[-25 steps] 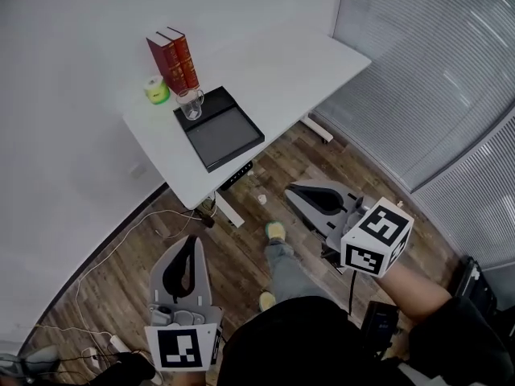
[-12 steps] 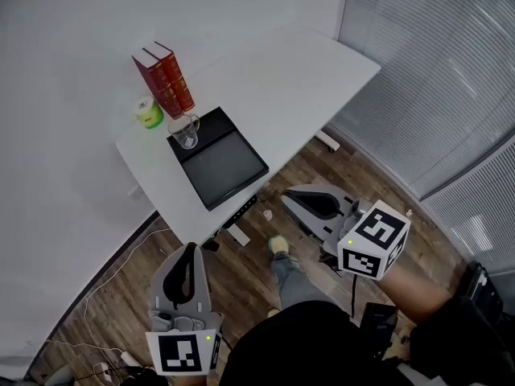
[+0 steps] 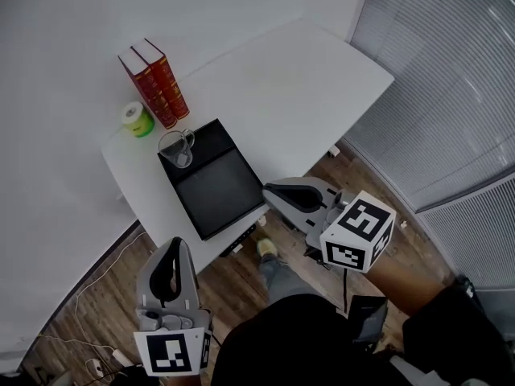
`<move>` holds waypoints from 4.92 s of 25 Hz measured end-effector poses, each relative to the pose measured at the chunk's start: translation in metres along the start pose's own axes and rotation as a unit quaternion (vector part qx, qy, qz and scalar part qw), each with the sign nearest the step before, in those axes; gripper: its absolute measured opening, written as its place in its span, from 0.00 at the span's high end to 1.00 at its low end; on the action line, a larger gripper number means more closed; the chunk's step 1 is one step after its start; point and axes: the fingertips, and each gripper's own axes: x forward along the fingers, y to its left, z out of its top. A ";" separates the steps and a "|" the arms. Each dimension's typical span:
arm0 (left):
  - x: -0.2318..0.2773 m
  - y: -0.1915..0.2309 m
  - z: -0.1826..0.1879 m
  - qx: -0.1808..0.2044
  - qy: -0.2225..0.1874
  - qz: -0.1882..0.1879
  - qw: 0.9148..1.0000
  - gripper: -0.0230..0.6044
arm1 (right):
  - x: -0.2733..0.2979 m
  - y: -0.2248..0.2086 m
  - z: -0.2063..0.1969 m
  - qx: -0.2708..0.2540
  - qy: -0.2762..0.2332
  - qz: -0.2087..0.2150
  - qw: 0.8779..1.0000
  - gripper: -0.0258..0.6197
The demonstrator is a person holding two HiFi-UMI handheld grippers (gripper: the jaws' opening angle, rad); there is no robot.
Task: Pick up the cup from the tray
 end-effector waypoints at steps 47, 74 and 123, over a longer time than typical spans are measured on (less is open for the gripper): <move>0.147 0.089 0.001 -0.033 0.037 0.130 0.990 0.96 | 0.149 -0.132 0.033 -0.047 0.052 0.123 0.990 0.95; 0.151 0.128 -0.079 -0.083 0.088 0.111 0.986 0.96 | 0.200 -0.121 -0.029 -0.038 0.116 0.109 0.987 0.95; 0.213 0.204 -0.143 -0.111 0.134 0.076 0.982 0.96 | 0.298 -0.150 -0.093 -0.052 0.199 0.056 0.977 0.79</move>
